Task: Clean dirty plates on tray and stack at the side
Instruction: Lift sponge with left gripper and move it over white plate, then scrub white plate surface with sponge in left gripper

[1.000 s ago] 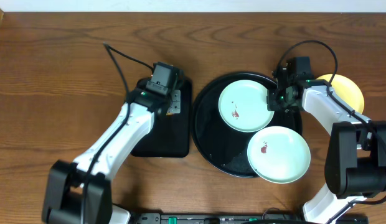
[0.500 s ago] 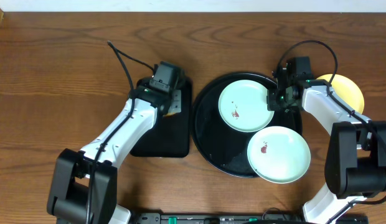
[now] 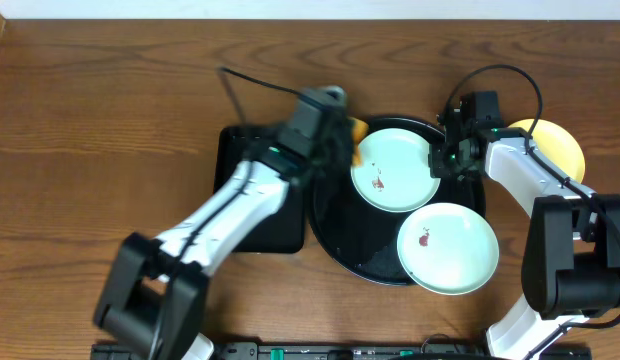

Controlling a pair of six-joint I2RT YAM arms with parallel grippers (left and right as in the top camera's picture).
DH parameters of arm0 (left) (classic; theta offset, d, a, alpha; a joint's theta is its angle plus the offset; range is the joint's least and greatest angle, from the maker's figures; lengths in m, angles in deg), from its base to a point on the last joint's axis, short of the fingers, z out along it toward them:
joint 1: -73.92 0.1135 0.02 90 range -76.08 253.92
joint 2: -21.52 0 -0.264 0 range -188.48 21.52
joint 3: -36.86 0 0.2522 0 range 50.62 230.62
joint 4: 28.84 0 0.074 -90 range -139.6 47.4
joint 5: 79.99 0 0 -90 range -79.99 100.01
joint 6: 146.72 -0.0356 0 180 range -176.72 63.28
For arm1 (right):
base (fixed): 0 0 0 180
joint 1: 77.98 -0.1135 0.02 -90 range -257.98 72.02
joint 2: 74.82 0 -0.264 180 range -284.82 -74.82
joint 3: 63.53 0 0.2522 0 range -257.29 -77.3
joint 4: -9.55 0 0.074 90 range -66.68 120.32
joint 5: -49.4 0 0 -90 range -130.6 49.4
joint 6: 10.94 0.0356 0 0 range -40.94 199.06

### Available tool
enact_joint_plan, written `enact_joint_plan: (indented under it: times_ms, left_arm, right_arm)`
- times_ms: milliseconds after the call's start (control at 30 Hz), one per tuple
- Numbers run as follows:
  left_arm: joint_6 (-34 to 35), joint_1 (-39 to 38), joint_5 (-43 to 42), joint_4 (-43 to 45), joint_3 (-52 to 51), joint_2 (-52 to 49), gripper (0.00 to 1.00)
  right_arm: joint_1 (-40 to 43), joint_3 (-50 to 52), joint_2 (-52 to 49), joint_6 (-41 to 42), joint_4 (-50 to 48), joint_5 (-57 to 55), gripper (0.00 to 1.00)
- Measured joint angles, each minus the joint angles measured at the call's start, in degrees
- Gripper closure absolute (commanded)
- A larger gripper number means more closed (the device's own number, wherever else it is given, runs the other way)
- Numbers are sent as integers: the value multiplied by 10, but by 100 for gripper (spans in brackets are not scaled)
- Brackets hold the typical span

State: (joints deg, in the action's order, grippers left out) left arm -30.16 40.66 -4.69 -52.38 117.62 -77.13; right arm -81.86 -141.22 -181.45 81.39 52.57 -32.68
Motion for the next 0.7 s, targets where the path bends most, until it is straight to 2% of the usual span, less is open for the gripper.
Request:
enact_joint_plan:
  times_ms: [333,700]
  left_arm:
    - [7,-76,-1,60,0,-48,93]
    - [7,-127,61,98,0,-89,93]
  right_arm:
    - [0,0,0,0,0,0,95]
    - [0,0,0,0,0,0,95]
